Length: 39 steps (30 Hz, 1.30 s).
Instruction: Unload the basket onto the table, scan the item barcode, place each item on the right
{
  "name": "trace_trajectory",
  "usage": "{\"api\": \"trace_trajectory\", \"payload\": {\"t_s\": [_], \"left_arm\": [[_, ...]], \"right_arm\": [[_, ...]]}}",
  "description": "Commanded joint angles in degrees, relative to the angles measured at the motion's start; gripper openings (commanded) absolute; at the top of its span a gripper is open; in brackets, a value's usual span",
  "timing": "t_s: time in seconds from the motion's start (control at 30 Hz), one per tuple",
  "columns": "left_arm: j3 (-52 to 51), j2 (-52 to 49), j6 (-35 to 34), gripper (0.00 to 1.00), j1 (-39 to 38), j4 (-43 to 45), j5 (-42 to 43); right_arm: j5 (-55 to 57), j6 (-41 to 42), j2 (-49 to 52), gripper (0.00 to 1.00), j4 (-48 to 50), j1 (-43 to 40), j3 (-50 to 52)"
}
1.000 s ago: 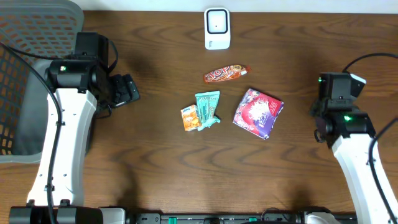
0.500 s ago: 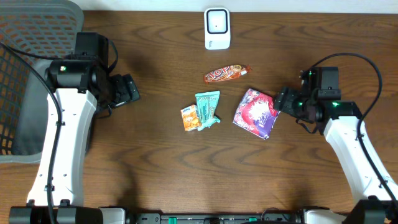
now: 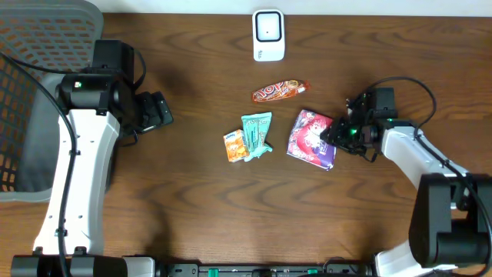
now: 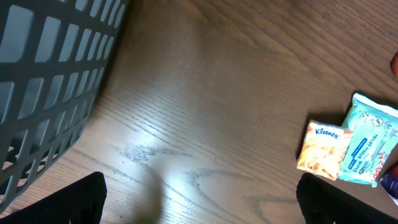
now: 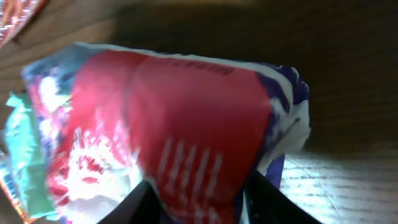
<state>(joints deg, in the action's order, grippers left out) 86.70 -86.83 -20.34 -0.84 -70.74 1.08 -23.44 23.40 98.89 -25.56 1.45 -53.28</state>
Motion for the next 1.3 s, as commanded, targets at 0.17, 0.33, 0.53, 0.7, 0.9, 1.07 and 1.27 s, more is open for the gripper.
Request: {"api": "trace_trajectory", "payload": {"t_s": [0.17, 0.33, 0.53, 0.7, 0.9, 1.07, 1.27], "left_arm": [[-0.35, -0.31, 0.28, 0.98, 0.24, -0.37, -0.90], [-0.35, -0.31, 0.28, 0.98, 0.24, -0.37, -0.90], [-0.35, -0.31, 0.28, 0.98, 0.24, -0.37, -0.90], [-0.35, -0.31, 0.28, 0.98, 0.24, -0.37, -0.90], [-0.35, -0.31, 0.28, 0.98, 0.24, -0.37, -0.90], [-0.35, -0.31, 0.28, 0.98, 0.24, -0.37, -0.90], [-0.35, -0.31, 0.28, 0.98, 0.24, -0.37, -0.90]], "right_arm": [[0.66, -1.86, 5.18, 0.31, 0.07, 0.35, 0.48], [1.01, -1.86, 4.15, 0.01, -0.96, -0.37, -0.98], [13.18, -5.62, -1.40, 0.01, -14.67, -0.55, -13.00], [44.92, -3.04, -5.79, 0.01, -26.56, 4.70, -23.82], [76.35, 6.34, -6.51, 0.01, -31.63, 13.92, -24.63], [82.07, 9.18, -1.49, 0.01, -31.61, 17.11, -21.33], [82.03, 8.24, 8.24, 0.01, -33.07, 21.07, -21.24]]}}
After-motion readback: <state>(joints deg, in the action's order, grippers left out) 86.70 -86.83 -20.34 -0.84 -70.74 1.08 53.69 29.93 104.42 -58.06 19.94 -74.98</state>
